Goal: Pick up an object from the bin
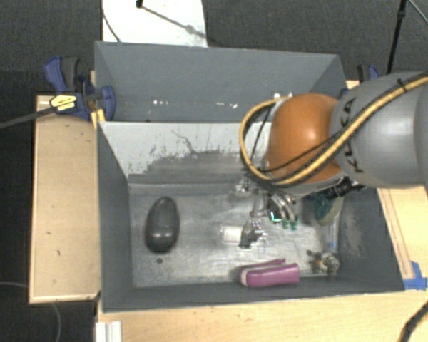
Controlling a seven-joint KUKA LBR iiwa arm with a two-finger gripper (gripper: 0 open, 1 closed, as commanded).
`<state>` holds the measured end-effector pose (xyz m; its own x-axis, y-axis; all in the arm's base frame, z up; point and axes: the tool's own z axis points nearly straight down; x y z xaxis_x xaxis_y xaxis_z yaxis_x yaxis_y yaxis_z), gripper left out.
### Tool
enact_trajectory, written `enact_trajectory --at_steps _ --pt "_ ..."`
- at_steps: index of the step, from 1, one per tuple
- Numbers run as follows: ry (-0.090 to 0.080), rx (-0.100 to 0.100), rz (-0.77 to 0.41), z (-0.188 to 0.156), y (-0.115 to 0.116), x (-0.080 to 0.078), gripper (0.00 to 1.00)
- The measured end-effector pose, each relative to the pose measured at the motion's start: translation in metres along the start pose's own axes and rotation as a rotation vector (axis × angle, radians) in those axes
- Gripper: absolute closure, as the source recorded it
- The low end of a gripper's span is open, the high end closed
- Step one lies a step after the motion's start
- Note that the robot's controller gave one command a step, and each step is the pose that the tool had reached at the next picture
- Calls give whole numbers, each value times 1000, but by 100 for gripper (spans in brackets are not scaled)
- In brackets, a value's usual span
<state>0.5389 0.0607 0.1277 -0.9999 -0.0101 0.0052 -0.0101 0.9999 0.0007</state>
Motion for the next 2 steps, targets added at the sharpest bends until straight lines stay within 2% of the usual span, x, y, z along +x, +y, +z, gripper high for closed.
enact_trajectory --at_steps 1,2 --pt "-11 -1 26 57 21 -18 0" --pt "-17 -3 31 53 20 -19 100"
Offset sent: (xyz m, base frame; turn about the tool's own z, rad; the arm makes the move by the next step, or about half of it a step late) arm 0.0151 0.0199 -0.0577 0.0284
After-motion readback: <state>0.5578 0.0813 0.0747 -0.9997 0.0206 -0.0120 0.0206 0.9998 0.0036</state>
